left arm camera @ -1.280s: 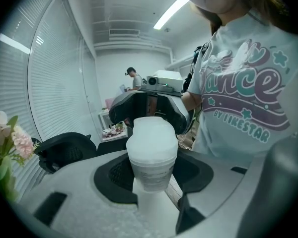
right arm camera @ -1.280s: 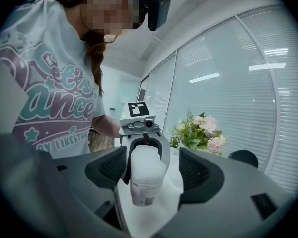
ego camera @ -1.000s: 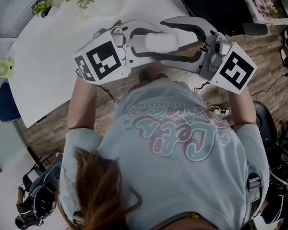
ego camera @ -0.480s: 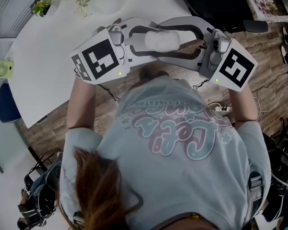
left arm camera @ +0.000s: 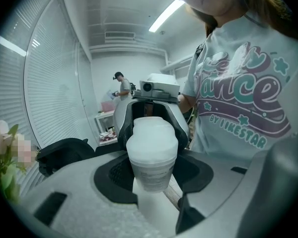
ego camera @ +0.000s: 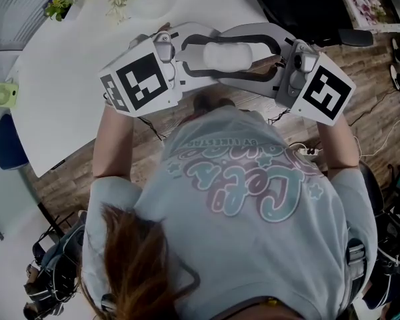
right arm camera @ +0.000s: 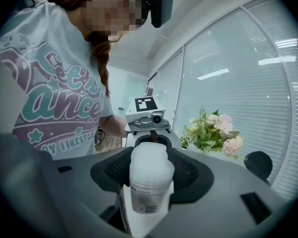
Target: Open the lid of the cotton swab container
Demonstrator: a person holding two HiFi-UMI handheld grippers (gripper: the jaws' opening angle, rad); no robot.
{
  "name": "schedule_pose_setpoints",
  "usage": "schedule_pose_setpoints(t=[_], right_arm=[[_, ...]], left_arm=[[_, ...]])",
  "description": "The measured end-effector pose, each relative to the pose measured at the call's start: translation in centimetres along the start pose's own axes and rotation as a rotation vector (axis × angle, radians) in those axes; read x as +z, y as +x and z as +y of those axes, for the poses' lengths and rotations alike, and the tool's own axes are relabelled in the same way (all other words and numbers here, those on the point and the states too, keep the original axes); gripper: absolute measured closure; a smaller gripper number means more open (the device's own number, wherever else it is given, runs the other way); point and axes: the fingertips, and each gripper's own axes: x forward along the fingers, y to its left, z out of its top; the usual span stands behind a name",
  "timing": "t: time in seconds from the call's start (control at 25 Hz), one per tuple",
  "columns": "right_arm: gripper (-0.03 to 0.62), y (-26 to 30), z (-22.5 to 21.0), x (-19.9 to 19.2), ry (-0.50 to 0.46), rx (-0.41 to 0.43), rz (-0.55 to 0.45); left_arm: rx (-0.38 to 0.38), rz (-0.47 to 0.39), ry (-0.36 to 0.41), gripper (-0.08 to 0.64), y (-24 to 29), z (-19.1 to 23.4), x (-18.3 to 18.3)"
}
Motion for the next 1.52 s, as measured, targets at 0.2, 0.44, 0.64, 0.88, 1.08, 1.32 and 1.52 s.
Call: schedule_pose_setpoints(t=[0.2,0.44,0.64,0.88,1.08,1.32,1.52], right_arm=[[0.365,0.3,-0.1,-0.1,0.034,0.009,-0.014],[0.365,0.4,-0.2,0.0,0.066,0.002,-0.023],[0.367,0.4,-0.1,0.1,0.068,0.004,-0.018],[0.370,0.6,-0.1,0.7,0.151,0.032,-0.079],[0.368,0.8,-0.1,0.4,0.142,0.035,-0.063],[0.365,1.1,-0.3,0.5,0.135,-0.001,-0.101],[0.362,1.3,-0.3,0.6,0.105,-0.033,-0.102]], left_arm=[[-0.003,0.010,0.008,0.365,-0.1,0.0,-0.3],[-0.001,0.000,0.019,0.365,-0.1,-0.1,-0.3],[0.014,-0.011,0.031,0.365,-0.2,-0.1,-0.1],[0.031,0.015,0.055,0.367,-0.4,-0.2,-0.4],[0.021,0.013,0.031,0.367,-0.5,-0.2,-0.7],[0.009,0.027,0.004,0.367,-0.5,-0.3,-1.4],[0.002,0.012,-0.022,0.367,-0.6,-0.6,-1.7]])
